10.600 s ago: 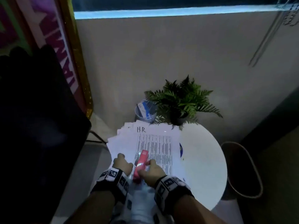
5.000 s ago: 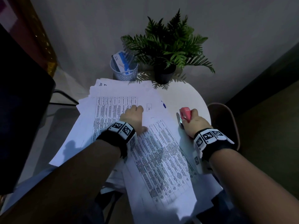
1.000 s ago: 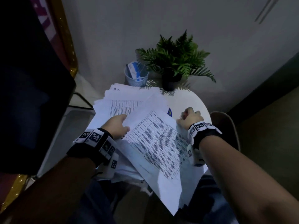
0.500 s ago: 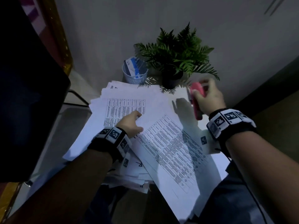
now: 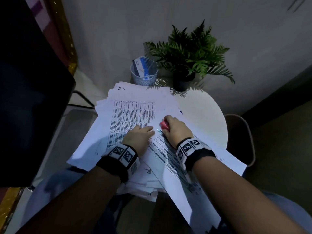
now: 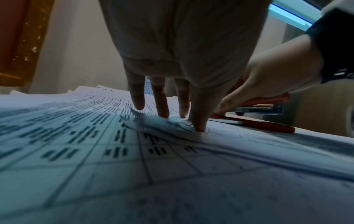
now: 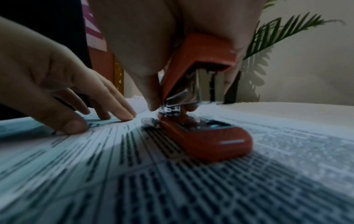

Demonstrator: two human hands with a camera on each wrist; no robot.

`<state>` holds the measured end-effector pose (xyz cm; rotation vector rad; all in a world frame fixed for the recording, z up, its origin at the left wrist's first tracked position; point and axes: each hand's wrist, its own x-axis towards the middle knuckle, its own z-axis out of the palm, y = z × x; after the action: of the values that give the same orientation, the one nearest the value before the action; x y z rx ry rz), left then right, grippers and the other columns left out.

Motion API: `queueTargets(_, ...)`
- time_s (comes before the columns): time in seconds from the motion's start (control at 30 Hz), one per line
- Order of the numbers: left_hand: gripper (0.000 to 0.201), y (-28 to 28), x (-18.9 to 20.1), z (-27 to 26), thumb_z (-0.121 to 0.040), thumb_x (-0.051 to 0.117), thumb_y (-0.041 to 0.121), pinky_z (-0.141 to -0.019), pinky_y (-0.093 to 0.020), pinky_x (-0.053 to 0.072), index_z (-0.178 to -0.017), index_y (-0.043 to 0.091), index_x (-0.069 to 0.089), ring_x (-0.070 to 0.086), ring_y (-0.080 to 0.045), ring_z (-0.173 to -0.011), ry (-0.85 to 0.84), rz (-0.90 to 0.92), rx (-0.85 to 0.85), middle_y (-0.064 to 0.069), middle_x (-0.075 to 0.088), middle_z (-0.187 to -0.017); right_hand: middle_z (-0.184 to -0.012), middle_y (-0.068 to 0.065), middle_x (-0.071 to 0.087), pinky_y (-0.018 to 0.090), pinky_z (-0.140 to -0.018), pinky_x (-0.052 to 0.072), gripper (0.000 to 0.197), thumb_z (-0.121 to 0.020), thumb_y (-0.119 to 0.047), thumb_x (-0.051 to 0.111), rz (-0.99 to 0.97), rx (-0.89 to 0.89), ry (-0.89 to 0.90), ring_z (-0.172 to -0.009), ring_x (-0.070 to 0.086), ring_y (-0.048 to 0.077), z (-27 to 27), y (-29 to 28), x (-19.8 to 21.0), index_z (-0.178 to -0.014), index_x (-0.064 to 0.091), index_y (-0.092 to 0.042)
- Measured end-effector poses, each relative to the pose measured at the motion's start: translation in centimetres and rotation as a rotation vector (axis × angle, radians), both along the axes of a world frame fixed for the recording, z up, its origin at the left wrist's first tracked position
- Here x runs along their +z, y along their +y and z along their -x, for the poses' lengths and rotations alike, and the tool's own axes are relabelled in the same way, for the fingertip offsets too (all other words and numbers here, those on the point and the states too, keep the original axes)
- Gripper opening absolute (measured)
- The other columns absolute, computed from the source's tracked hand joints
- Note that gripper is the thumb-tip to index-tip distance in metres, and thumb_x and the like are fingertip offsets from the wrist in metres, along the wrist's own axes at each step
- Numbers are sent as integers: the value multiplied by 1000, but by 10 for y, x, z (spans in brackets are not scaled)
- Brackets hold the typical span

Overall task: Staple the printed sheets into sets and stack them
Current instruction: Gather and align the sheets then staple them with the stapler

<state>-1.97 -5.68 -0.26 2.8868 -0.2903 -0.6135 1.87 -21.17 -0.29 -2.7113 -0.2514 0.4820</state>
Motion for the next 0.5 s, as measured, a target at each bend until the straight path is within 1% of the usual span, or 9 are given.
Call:
queueTargets(0.03, 44, 0, 0, 0, -98, 44, 19, -93, -35, 45, -139, 32, 38, 36, -21, -123, 22, -5, -4, 19, 25, -152, -117, 6, 55, 37, -78, 45, 33, -93, -28, 51, 14, 9, -17, -107, 51, 28, 0, 1, -2, -124, 43, -21)
queueTargets(0.1, 46, -1, 0, 0, -98, 41, 16, -87, -34, 47, -139, 34, 36, 36, -22, -119, 60, -13, -17, 23, 21, -153, -117, 5, 55, 37, -76, 46, 31, -93, -27, 49, 24, 21, -52, -106, 50, 28, 1, 2, -5, -123, 43, -21)
queueTargets(0.2, 45, -1, 0, -3, -99, 39, 15, -88, -35, 47, -140, 33, 35, 36, -22, -118, 88, -26, -40, 22, 20, -154, -115, 2, 56, 36, -75, 48, 30, -93, -28, 50, 0, 19, -80, -105, 50, 27, 2, 1, -8, -122, 45, -22)
queueTargets(0.27, 47, -1, 2, -4, -99, 39, 14, -89, -35, 47, -140, 35, 35, 35, -22, -120, 102, -23, -29, 23, 19, -153, -114, 1, 57, 36, -77, 49, 30, -92, -30, 51, -11, 32, -82, -105, 51, 26, 3, 0, -9, -121, 46, -23)
queueTargets(0.4, 50, 0, 4, -3, -97, 42, 11, -87, -34, 47, -140, 37, 35, 36, -20, -117, 111, -19, -19, 24, 22, -152, -112, 1, 57, 37, -76, 50, 29, -92, -30, 52, -15, 55, -101, -104, 51, 26, 4, 2, -11, -119, 47, -23)
queueTargets(0.47, 53, 0, 5, -2, -95, 43, 8, -89, -35, 48, -140, 37, 36, 39, -18, -115, 105, -16, -3, 21, 29, -150, -110, 3, 57, 37, -74, 49, 27, -92, -29, 51, -19, 59, -107, -102, 51, 28, 2, 6, -12, -118, 49, -21)
queueTargets(0.5, 54, 0, 6, -1, -95, 42, 7, -91, -35, 48, -140, 36, 36, 40, -17, -115, 109, -14, 15, 17, 33, -146, -109, 5, 57, 37, -74, 49, 26, -92, -28, 50, -17, 65, -108, -101, 51, 29, 1, 8, -13, -117, 49, -20)
